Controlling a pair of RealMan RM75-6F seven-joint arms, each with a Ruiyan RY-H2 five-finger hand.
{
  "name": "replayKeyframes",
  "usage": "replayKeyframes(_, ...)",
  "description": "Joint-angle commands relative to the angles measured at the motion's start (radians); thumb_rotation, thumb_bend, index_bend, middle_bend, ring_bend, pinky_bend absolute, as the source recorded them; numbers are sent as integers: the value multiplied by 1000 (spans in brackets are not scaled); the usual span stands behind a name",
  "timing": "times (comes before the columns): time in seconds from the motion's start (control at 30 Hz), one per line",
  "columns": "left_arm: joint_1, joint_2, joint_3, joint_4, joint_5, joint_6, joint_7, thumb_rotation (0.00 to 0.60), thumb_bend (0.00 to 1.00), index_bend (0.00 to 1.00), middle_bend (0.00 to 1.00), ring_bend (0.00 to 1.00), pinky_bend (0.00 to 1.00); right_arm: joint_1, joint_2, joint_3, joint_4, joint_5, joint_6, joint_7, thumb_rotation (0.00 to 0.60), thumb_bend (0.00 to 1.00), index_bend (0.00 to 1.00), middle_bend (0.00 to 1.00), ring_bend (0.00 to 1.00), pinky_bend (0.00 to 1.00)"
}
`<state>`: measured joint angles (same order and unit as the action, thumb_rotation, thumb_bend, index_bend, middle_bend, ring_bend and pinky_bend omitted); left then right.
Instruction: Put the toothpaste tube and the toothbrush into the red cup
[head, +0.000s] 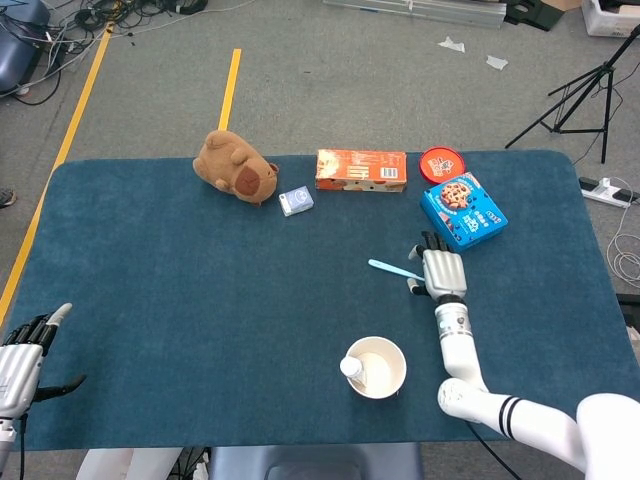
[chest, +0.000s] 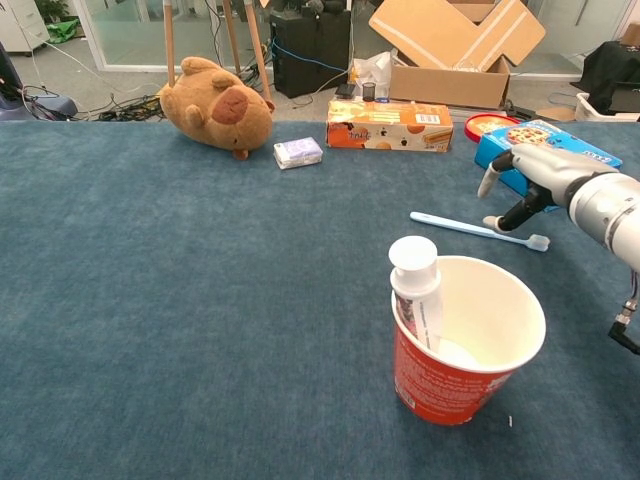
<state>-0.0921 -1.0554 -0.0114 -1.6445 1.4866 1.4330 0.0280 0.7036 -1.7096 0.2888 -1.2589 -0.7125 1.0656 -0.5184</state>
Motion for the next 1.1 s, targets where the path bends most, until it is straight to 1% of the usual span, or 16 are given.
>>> replayKeyframes(0.03,0,1,-1,-1,-1,0,-3,600,0,60,185,166,229,12,-25,10,32,13,-14,-3,600,225,403,101,0,188)
replayKeyframes(0.23,0,4,-2,0,-1,1,-11,600,0,60,185,166,229,27,-55,26,73,40,-37,-6,600,228,412,101,0,188)
replayKeyframes(0.5,0,5,-2,1,-1,1,-13,600,0,61,185,166,229,43,-73,58,75,83,-49,-15,600,239,424,101,0,188)
replayKeyframes(0.77,1,5,-2,0,1,2,-12,600,0,60,185,166,229,61,-90,69,85,115,-43,-49,600,247,429,101,0,188)
replayKeyframes(1.1,2,8,-2,-1,3,6,-15,600,0,60,185,166,229,85,-130,75,137,124,-40,-70,600,261,434,101,0,188)
